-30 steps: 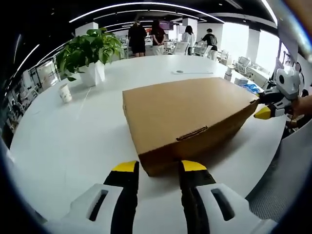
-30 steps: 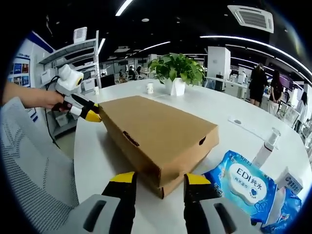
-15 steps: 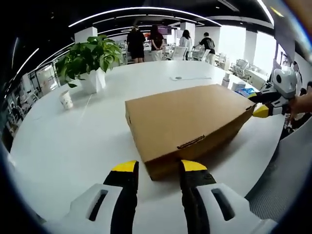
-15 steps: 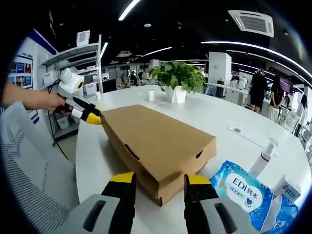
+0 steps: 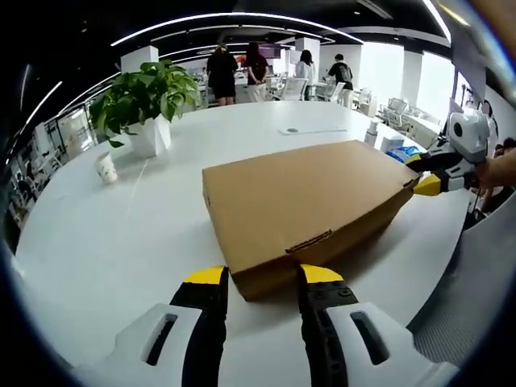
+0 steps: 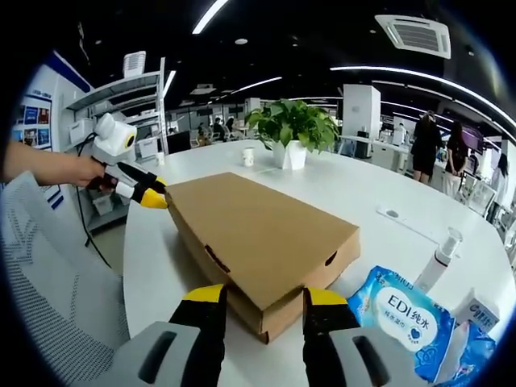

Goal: Operate the shoe box by opening the lid, removing the specified soft item, and placing it in the target area until the item is outside and the box remains undamaged.

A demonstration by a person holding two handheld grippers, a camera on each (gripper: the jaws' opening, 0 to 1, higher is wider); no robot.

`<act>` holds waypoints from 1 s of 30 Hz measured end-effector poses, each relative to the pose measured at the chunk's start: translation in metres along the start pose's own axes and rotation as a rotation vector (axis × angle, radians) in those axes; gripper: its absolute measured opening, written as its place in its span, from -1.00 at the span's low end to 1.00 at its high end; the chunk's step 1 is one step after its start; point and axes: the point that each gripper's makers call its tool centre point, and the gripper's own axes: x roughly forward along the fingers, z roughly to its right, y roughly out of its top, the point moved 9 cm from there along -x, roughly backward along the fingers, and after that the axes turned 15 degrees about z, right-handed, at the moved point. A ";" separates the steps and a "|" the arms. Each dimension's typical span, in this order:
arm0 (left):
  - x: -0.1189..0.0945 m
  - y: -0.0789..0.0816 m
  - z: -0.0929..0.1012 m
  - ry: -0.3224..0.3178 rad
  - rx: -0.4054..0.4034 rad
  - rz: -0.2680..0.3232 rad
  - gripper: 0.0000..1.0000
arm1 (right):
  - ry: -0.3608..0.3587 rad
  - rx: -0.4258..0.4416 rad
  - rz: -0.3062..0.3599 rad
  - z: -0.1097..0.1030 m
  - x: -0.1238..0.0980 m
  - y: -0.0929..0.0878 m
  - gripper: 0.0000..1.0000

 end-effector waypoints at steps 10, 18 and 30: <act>0.005 -0.005 0.000 0.008 0.003 -0.012 -0.32 | -0.005 0.011 -0.012 0.000 0.002 -0.004 -0.31; 0.010 -0.005 -0.002 0.011 0.001 -0.018 -0.31 | -0.004 -0.008 -0.024 0.002 0.005 -0.007 -0.32; 0.023 0.001 -0.008 0.005 -0.010 -0.017 -0.31 | -0.014 -0.010 -0.039 0.011 0.014 -0.007 -0.33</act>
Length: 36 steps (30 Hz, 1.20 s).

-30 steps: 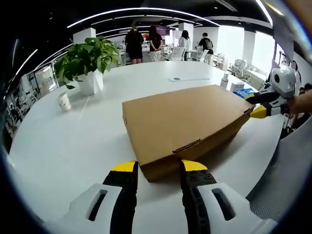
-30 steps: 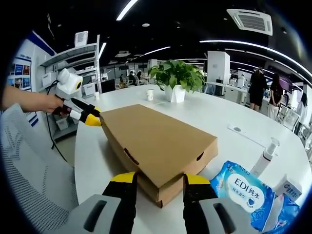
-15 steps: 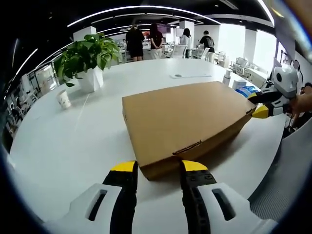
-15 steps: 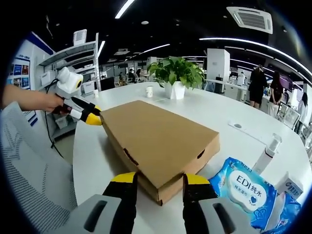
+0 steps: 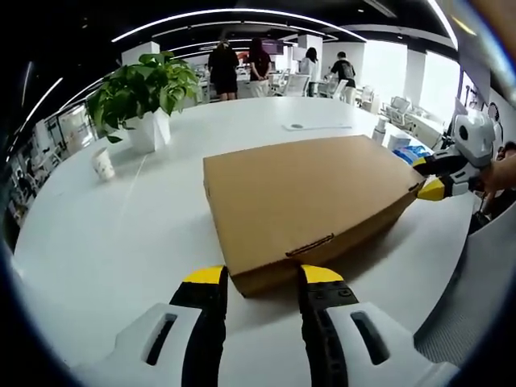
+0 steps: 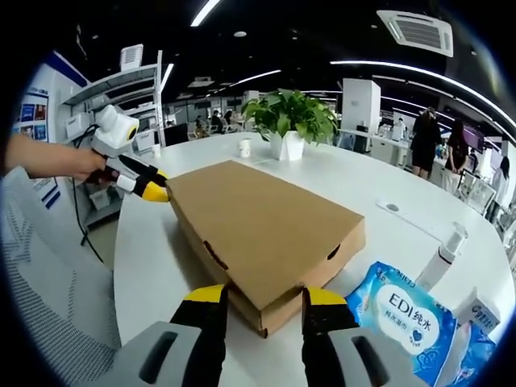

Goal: Operate the shoe box by opening the lid, removing the specified soft item, and placing it in the target area until the item is outside and the box remains undamaged.

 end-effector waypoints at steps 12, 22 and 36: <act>0.016 0.009 -0.007 -0.014 0.004 -0.014 -0.31 | -0.011 0.001 -0.015 0.012 0.010 0.005 -0.33; 0.027 0.015 -0.011 -0.014 -0.012 -0.023 -0.31 | -0.018 0.002 -0.026 0.021 0.019 0.009 -0.33; 0.045 0.025 -0.018 -0.020 -0.011 -0.034 -0.31 | -0.029 0.001 -0.046 0.035 0.032 0.015 -0.33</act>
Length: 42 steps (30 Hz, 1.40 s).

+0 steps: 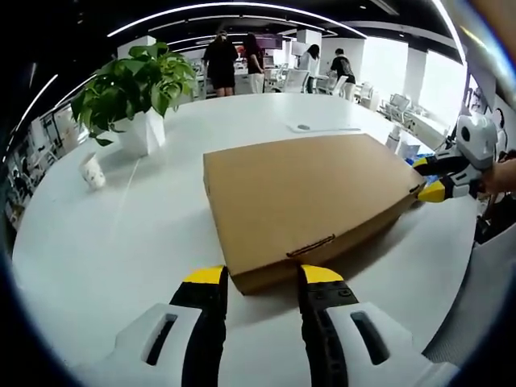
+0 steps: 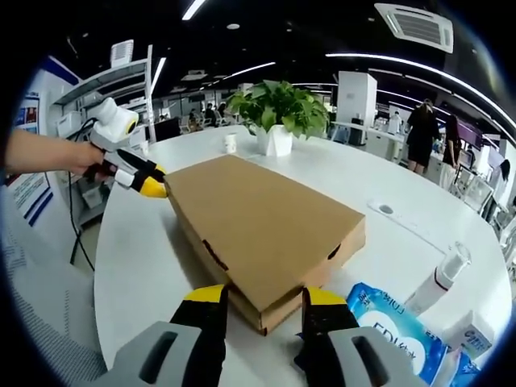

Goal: Operate the shoe box by opening the lid, removing the specified soft item, and placing it in the target area until the item is outside and the box remains undamaged.

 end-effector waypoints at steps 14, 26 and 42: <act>0.016 0.009 -0.007 -0.003 -0.008 -0.008 -0.32 | -0.006 -0.001 -0.020 0.013 0.012 0.006 -0.32; 0.017 0.009 -0.007 -0.004 -0.025 -0.004 -0.31 | -0.014 0.006 -0.024 0.014 0.011 0.006 -0.33; 0.017 0.008 -0.001 -0.010 -0.031 0.005 -0.30 | -0.010 0.003 -0.024 0.018 0.005 0.003 -0.32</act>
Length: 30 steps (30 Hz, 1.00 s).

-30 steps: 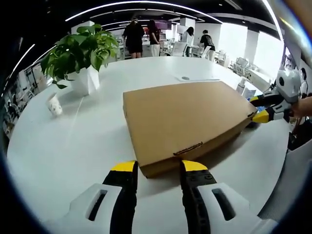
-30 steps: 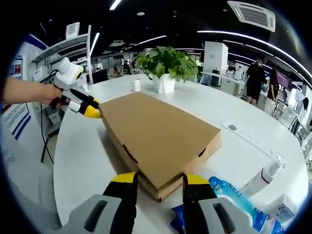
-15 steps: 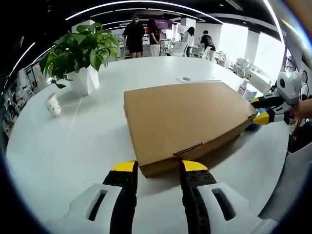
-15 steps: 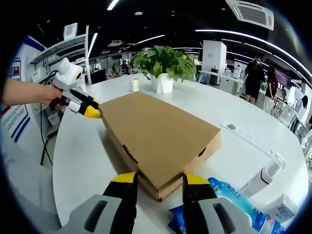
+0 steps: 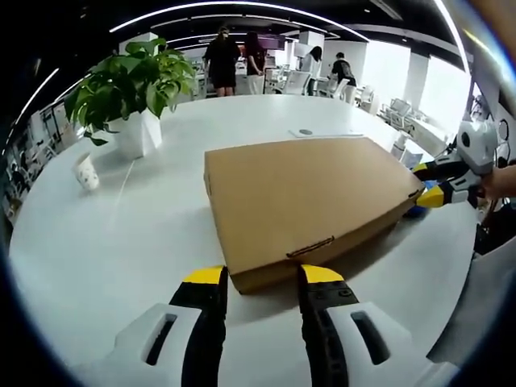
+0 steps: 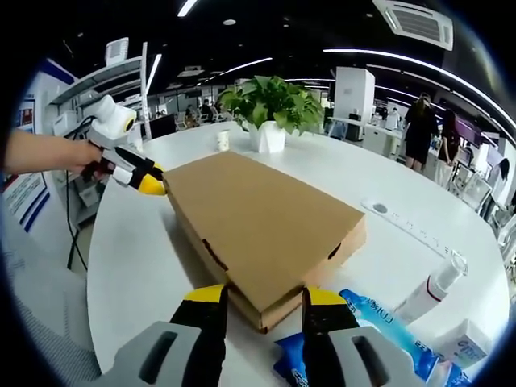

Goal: Operate the shoe box by opening the lid, removing the specified soft item, and placing it in the target area until the item is outside and the box remains undamaged.

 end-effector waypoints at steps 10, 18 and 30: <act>-0.009 0.001 0.003 -0.001 0.006 0.024 -0.30 | -0.025 0.000 0.009 0.003 -0.009 -0.002 -0.28; -0.021 0.005 0.005 0.010 0.032 0.043 -0.21 | -0.022 -0.023 0.034 0.003 -0.030 0.002 -0.24; -0.040 0.008 0.016 0.015 0.046 0.083 -0.16 | -0.046 -0.036 0.053 0.009 -0.072 0.002 -0.11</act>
